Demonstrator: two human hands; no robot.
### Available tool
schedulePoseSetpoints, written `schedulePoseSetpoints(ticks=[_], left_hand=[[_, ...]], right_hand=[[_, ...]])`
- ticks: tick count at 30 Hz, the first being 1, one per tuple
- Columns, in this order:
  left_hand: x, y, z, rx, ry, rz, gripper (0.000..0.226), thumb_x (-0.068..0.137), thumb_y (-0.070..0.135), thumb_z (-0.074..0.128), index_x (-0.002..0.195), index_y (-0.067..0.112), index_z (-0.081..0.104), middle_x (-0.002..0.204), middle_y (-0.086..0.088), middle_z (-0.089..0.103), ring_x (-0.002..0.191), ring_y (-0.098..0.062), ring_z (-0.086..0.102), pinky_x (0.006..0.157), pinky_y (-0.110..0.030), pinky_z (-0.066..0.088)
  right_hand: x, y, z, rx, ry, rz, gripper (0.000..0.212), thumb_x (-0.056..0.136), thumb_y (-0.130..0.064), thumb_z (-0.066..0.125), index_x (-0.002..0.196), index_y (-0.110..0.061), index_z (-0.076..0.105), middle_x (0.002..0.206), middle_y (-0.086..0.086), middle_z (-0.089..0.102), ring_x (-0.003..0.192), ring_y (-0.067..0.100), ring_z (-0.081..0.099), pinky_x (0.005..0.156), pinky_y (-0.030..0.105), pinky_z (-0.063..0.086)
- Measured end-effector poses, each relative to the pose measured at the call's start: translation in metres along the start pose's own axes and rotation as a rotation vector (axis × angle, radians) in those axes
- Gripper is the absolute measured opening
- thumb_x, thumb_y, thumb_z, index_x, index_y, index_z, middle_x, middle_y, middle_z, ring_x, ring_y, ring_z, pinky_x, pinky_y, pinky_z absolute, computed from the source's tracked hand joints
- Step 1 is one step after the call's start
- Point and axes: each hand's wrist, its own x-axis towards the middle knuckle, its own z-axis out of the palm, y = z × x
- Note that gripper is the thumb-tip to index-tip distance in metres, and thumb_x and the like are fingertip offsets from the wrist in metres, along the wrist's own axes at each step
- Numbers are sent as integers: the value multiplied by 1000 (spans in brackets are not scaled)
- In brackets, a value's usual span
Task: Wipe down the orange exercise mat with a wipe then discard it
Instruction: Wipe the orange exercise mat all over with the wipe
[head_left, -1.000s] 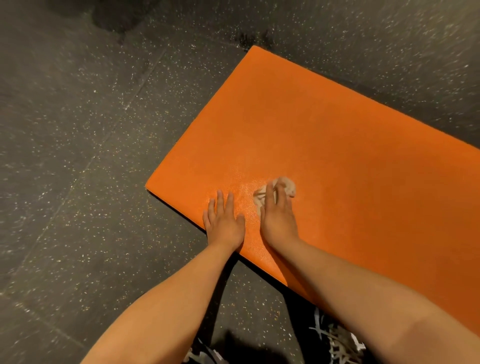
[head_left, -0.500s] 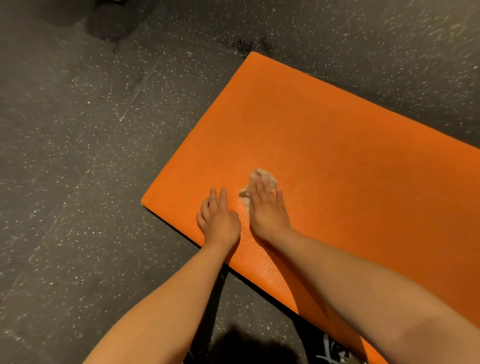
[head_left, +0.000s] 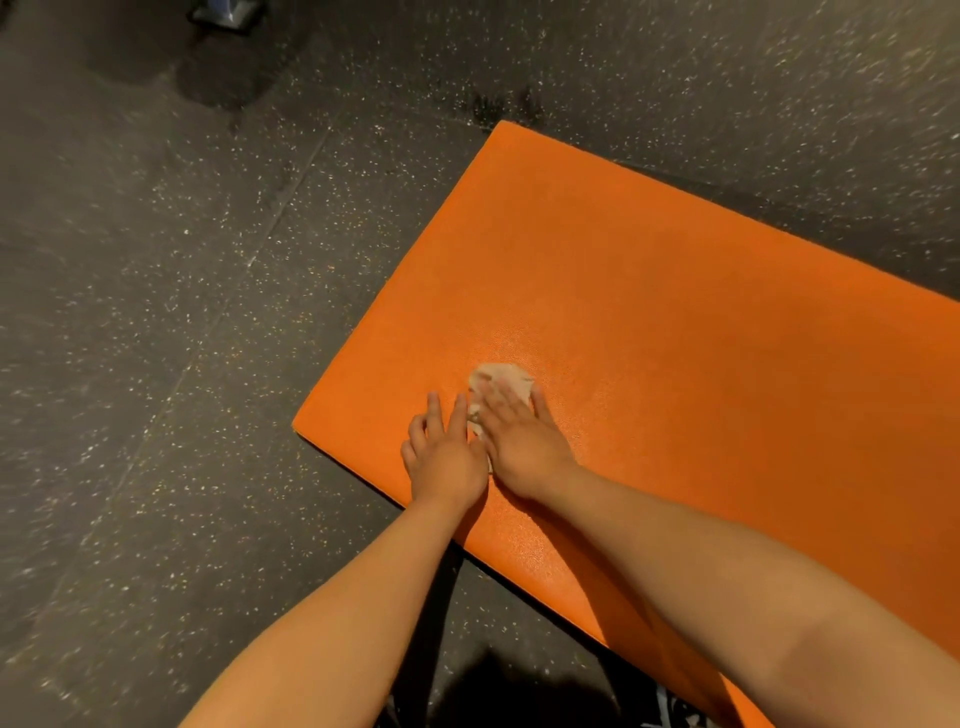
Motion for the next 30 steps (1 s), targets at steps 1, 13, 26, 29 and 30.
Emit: schedulePoseSetpoints(ticks=[1, 13, 26, 29, 30], left_hand=[[-1, 0, -1, -7, -18, -3, 64, 102, 34, 39, 160, 35, 10, 168, 0, -10, 151, -28, 2, 119, -46, 8], [-31, 10, 15, -22, -69, 19, 63, 104, 40, 36, 159, 39, 7, 168, 2, -13, 153, -26, -11, 123, -48, -1], [-37, 17, 11, -21, -174, 12, 65, 103, 36, 37, 159, 41, 5, 167, 2, -16, 153, -27, -17, 123, -50, -3], [-39, 19, 11, -24, -165, 9, 65, 102, 31, 37, 158, 43, 8, 167, 2, -15, 153, -27, -16, 124, -48, -2], [-40, 19, 12, -12, -161, 11, 64, 103, 33, 37, 159, 42, 8, 167, 1, -16, 153, -28, -17, 123, -48, -1]], right_hand=[[-4, -3, 3, -2, -28, -57, 54, 110, -36, 23, 162, -26, 12, 170, -7, -8, 155, 13, -16, 123, 52, -13], [-50, 3, 15, 66, 25, 135, 54, 110, -37, 20, 163, -27, 13, 169, -8, -13, 154, 15, -19, 123, 54, -12], [-65, -10, 8, 49, -15, 162, 63, 108, -35, 29, 163, -27, 0, 170, -3, -6, 156, 18, -12, 123, 53, -11], [-69, -4, 8, 4, -74, 43, 62, 108, -35, 29, 163, -29, 3, 170, -6, -4, 156, 14, -11, 123, 53, -13], [-68, 4, 5, -8, -60, 54, 59, 109, -38, 24, 163, -30, 1, 170, -7, -6, 156, 14, -12, 122, 54, -14]])
